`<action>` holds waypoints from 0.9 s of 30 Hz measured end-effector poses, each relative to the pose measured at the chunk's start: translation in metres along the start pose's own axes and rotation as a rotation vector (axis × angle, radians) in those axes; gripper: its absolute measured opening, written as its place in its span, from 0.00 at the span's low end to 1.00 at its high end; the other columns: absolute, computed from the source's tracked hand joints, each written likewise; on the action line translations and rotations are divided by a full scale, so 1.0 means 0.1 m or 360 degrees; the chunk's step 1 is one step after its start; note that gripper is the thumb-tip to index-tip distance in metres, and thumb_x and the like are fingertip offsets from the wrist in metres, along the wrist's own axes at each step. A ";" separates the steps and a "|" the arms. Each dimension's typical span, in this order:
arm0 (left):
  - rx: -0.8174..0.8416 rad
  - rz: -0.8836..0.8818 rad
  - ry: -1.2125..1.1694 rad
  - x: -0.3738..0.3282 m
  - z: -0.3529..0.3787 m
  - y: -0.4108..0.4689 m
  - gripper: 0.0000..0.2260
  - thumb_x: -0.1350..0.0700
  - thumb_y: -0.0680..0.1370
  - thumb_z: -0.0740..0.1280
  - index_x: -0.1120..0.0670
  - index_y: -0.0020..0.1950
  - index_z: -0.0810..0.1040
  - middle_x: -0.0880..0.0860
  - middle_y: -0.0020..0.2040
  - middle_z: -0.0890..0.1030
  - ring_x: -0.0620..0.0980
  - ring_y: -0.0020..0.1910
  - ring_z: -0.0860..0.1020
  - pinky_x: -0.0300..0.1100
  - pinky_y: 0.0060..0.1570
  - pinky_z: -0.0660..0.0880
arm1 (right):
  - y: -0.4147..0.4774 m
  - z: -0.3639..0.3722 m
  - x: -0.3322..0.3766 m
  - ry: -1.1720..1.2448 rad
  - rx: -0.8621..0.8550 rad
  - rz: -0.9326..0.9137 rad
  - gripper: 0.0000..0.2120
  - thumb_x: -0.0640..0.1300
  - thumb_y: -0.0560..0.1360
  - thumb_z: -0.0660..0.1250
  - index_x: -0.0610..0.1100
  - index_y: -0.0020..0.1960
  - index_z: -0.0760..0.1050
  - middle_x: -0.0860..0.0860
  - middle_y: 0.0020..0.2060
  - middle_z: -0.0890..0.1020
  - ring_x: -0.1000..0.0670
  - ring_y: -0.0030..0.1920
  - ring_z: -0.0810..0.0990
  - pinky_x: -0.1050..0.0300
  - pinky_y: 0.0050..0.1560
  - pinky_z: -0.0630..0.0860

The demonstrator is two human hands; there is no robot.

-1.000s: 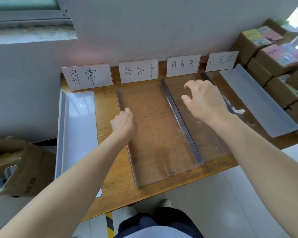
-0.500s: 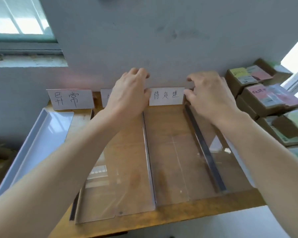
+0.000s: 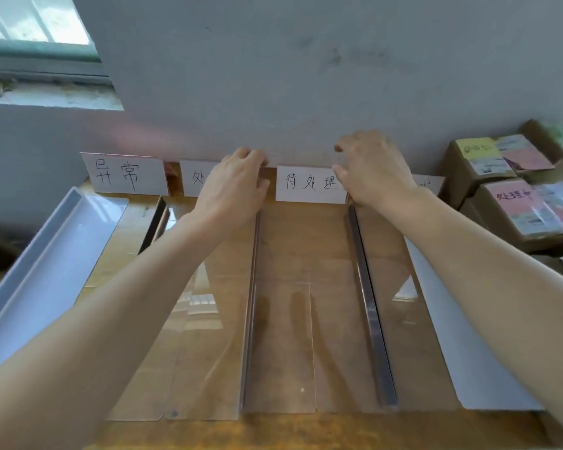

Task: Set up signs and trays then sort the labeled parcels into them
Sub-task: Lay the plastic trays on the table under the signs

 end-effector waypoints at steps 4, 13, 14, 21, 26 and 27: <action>0.0026 -0.0036 0.0028 0.35 0.24 0.32 0.15 0.57 0.79 0.61 0.56 0.66 0.70 0.55 0.62 0.74 0.55 0.59 0.72 0.48 0.57 0.70 | 0.36 0.36 0.09 -0.0083 0.0045 -0.0063 0.14 0.42 0.78 0.59 0.39 0.62 0.71 0.42 0.59 0.75 0.41 0.61 0.69 0.50 0.58 0.65; 0.0262 -0.0208 0.0261 1.43 0.88 1.07 0.18 0.56 0.79 0.62 0.58 0.68 0.67 0.58 0.65 0.70 0.58 0.63 0.68 0.50 0.60 0.67 | 1.23 1.38 0.20 -0.0225 0.0289 -0.0165 0.16 0.39 0.76 0.63 0.39 0.63 0.69 0.42 0.57 0.75 0.41 0.59 0.71 0.49 0.53 0.68; 0.0305 -0.0211 0.0302 1.52 0.97 1.14 0.19 0.56 0.79 0.63 0.58 0.69 0.67 0.59 0.66 0.70 0.58 0.64 0.68 0.51 0.61 0.67 | 1.30 1.48 0.19 -0.0226 0.0315 -0.0158 0.16 0.39 0.76 0.63 0.39 0.63 0.69 0.41 0.58 0.75 0.40 0.59 0.71 0.49 0.53 0.68; 0.0500 -0.0202 0.0469 1.95 1.47 1.52 0.23 0.52 0.79 0.62 0.57 0.72 0.63 0.59 0.70 0.67 0.60 0.68 0.65 0.53 0.68 0.59 | 1.58 2.04 -0.04 -0.0106 0.0519 -0.0076 0.23 0.43 0.78 0.62 0.39 0.71 0.62 0.41 0.68 0.68 0.40 0.67 0.64 0.45 0.62 0.65; 0.0517 -0.0263 0.0582 2.12 1.63 1.63 0.18 0.52 0.81 0.57 0.56 0.70 0.67 0.59 0.65 0.72 0.60 0.65 0.68 0.54 0.68 0.58 | 1.70 2.32 -0.23 0.0089 0.0640 0.0112 0.23 0.46 0.80 0.58 0.42 0.74 0.58 0.40 0.69 0.68 0.38 0.68 0.66 0.45 0.64 0.65; 0.0503 -0.0275 0.0590 2.13 1.63 1.64 0.18 0.53 0.81 0.57 0.56 0.69 0.68 0.59 0.65 0.72 0.61 0.65 0.68 0.54 0.67 0.59 | 1.71 2.39 -0.26 0.0130 0.0681 0.0165 0.22 0.45 0.81 0.57 0.42 0.73 0.59 0.40 0.67 0.71 0.38 0.66 0.68 0.46 0.63 0.66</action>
Point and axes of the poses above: each hand's wrist, its own y-axis towards the middle knuckle, its own z-axis out of the palm, x = y × z, the point moved 8 cm from there along y, towards the middle knuckle
